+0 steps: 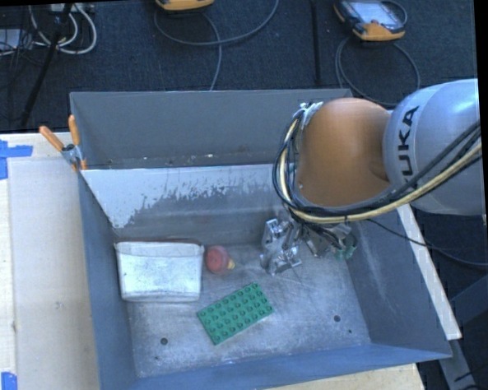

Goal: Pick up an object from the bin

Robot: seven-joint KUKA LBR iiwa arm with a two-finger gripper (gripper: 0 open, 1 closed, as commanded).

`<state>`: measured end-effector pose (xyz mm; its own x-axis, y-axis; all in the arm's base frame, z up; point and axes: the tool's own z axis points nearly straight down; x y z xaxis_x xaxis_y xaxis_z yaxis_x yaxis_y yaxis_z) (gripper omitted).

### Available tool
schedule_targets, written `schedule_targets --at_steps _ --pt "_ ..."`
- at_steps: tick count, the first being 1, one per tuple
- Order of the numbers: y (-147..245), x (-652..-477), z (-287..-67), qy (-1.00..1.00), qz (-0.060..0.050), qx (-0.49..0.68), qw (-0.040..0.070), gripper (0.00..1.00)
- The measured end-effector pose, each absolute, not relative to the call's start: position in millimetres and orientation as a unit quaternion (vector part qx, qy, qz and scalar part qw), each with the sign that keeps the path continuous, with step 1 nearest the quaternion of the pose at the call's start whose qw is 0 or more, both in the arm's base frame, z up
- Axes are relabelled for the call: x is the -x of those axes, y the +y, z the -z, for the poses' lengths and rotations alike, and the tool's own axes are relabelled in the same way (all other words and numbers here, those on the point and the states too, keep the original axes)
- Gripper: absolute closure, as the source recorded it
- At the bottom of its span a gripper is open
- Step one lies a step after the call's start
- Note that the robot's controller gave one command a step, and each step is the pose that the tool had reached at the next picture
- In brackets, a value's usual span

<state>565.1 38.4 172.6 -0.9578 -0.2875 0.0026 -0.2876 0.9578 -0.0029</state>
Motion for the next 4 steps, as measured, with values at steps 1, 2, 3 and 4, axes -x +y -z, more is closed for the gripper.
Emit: schedule_targets --at_steps 1,2,3,4 --pt "42.9 -565.1 -172.6 -0.989 0.0 -0.148 0.001 0.0" --pt "78.9 -557.4 -74.4 -0.995 -0.002 -0.102 0.0 0.0" --pt "80.0 -558.1 -79.0 -0.995 0.0 -0.102 0.0 1.0" --pt "95.4 -550.1 -194.1 -0.994 0.0 -0.11 -0.004 1.0"
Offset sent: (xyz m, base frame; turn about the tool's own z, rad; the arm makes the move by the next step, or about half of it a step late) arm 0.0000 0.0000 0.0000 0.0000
